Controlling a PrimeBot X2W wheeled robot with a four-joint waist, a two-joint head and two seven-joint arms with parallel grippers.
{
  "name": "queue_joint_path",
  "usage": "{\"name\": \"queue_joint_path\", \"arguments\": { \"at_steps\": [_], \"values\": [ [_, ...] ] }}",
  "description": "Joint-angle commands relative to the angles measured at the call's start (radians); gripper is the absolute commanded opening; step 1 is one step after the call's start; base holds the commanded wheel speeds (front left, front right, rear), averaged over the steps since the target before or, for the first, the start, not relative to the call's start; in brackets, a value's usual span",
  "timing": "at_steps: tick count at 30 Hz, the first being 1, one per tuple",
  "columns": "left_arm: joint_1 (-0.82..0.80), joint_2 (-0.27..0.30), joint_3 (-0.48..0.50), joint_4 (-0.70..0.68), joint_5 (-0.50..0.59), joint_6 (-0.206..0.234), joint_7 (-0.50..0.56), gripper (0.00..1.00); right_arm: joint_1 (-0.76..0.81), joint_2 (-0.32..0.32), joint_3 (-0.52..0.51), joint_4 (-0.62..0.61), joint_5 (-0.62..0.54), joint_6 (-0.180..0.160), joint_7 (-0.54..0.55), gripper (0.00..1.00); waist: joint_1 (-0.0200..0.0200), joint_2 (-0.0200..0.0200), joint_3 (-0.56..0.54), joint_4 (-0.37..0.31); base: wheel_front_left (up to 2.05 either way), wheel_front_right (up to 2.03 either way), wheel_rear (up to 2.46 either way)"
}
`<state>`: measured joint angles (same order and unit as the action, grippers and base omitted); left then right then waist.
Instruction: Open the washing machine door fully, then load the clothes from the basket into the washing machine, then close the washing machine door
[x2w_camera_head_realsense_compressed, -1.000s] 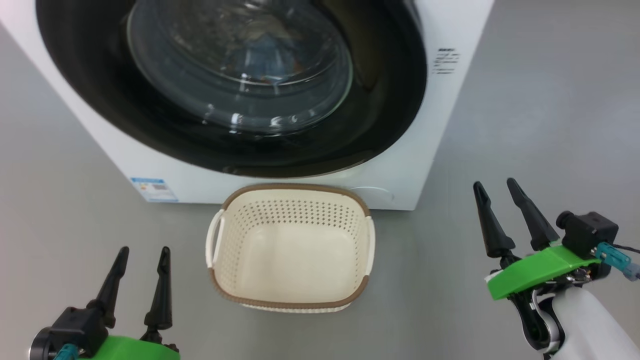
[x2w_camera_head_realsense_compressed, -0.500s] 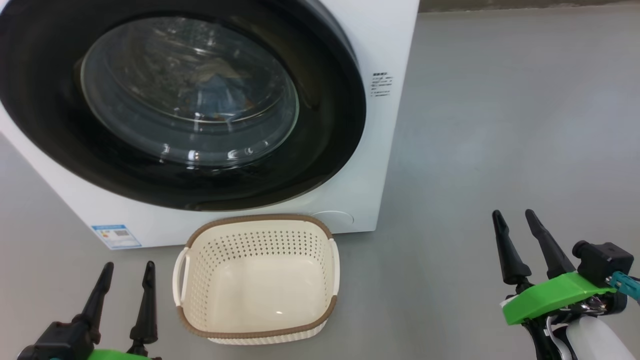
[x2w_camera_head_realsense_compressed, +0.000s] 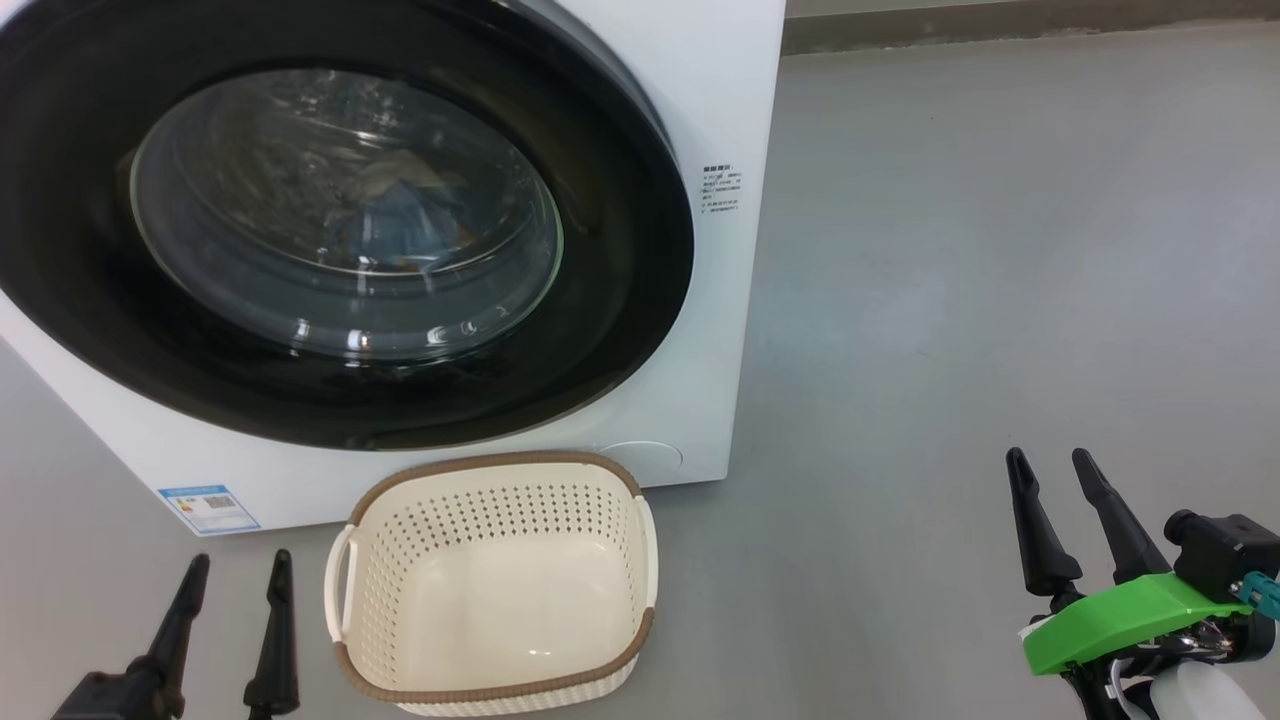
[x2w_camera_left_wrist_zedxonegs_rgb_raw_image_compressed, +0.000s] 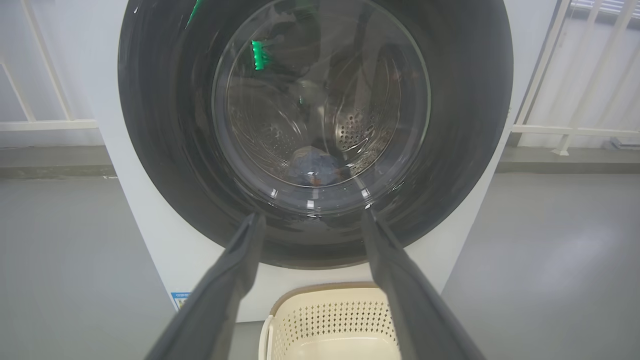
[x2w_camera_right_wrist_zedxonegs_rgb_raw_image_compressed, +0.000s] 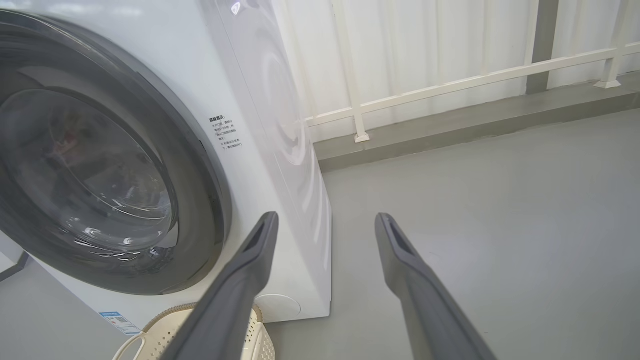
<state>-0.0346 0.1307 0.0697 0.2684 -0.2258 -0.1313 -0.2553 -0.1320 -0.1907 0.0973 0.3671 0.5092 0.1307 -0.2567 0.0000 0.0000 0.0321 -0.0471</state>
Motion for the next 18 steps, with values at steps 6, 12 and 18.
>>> {"name": "queue_joint_path", "arguments": {
  "at_steps": [6,12,18],
  "values": [
    [-0.008,0.020,0.045,-0.017,0.016,0.001,-0.006,1.00,-0.004,-0.013,0.013,-0.027,-0.004,0.000,-0.005,1.00,0.0000,0.0000,-0.004,-0.004,0.00,0.00,0.00],
    [-0.010,0.020,0.050,-0.016,0.022,0.001,-0.006,1.00,-0.005,-0.009,0.009,-0.029,-0.007,0.000,-0.005,1.00,0.0000,0.0000,-0.003,-0.005,0.00,0.00,0.00],
    [-0.012,0.017,0.054,-0.008,0.028,0.001,-0.006,1.00,-0.005,-0.009,0.012,-0.032,-0.008,0.000,-0.005,1.00,0.0000,0.0000,-0.003,-0.005,0.00,0.00,0.00]
  ]
}}
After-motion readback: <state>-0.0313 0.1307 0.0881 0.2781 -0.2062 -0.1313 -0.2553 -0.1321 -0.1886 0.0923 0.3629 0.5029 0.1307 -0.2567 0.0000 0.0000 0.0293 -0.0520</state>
